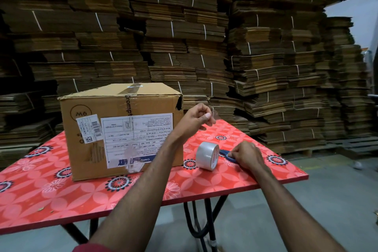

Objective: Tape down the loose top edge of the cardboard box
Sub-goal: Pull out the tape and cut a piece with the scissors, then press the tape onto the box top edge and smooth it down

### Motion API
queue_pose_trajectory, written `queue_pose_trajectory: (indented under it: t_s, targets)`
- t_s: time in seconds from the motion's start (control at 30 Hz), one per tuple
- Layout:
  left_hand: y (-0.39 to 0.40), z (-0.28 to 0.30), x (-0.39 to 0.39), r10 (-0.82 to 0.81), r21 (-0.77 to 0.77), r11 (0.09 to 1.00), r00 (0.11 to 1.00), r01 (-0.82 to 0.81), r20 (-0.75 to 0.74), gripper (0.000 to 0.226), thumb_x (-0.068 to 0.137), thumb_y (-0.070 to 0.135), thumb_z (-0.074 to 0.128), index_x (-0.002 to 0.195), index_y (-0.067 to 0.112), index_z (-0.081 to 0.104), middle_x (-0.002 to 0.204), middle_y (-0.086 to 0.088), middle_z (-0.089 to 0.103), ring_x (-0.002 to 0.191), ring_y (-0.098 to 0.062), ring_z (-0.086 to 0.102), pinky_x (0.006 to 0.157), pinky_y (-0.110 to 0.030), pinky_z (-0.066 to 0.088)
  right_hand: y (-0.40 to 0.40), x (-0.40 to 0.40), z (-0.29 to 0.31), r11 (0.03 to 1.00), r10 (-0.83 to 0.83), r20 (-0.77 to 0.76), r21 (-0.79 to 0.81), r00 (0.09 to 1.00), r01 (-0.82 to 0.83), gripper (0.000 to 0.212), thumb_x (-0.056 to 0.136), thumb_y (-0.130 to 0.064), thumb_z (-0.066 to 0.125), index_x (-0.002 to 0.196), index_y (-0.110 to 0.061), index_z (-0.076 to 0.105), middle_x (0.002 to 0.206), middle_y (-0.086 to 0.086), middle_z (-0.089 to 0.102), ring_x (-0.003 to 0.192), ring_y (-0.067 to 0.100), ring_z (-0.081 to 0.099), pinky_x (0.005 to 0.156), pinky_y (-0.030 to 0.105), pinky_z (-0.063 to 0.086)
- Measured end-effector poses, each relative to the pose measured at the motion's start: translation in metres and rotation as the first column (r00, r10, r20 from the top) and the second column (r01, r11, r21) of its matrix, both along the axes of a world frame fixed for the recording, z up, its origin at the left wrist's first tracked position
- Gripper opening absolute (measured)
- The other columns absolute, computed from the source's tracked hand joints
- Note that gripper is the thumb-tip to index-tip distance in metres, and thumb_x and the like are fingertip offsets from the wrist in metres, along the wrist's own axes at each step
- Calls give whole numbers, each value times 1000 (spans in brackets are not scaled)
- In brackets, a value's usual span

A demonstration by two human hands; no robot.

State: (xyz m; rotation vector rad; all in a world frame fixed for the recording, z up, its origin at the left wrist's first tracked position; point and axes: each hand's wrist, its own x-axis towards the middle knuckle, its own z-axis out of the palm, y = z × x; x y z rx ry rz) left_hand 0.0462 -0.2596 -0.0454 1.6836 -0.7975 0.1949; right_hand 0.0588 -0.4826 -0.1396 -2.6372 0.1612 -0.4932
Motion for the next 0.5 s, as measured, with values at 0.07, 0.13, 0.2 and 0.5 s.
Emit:
queue_pose_trajectory:
  t_s: [0.07, 0.13, 0.2, 0.5]
  targets:
    - [1, 0, 0, 6, -13, 1000, 1000, -6, -3, 8, 104, 11, 49, 98, 15, 52, 90, -3, 71, 86, -19, 64, 79, -41, 48, 9, -4, 4, 998, -21, 79, -51, 997, 25, 24, 88, -23, 72, 66, -16, 77, 56, -10, 59, 70, 18, 62, 72, 32, 37]
    - [2, 0, 0, 11, -33, 999, 1000, -11, -5, 8, 104, 11, 48, 99, 15, 52, 90, -4, 71, 87, -20, 63, 80, -42, 48, 22, -11, 6, 994, 9, 178, 105, 984, -28, 36, 94, -28, 67, 63, -12, 72, 58, -5, 61, 67, 19, 59, 69, 34, 41]
    - [3, 0, 0, 13, -47, 999, 1000, -13, -4, 8, 104, 11, 48, 99, 14, 53, 91, -4, 71, 88, -21, 63, 80, -44, 49, 35, -19, 5, 868, 145, 199, 445, 969, -221, 49, 100, -35, 61, 61, -7, 73, 61, 2, 71, 64, 18, 67, 68, 32, 48]
    - [2, 2, -2, 13, -62, 998, 1000, -13, -9, 6, 104, 10, 48, 100, 12, 52, 90, -5, 71, 87, -22, 63, 80, -44, 49, 65, -24, -2, 737, 333, 190, 560, 924, -380, 37, 88, -46, 74, 95, -10, 76, 86, 4, 80, 83, 20, 74, 78, 36, 56]
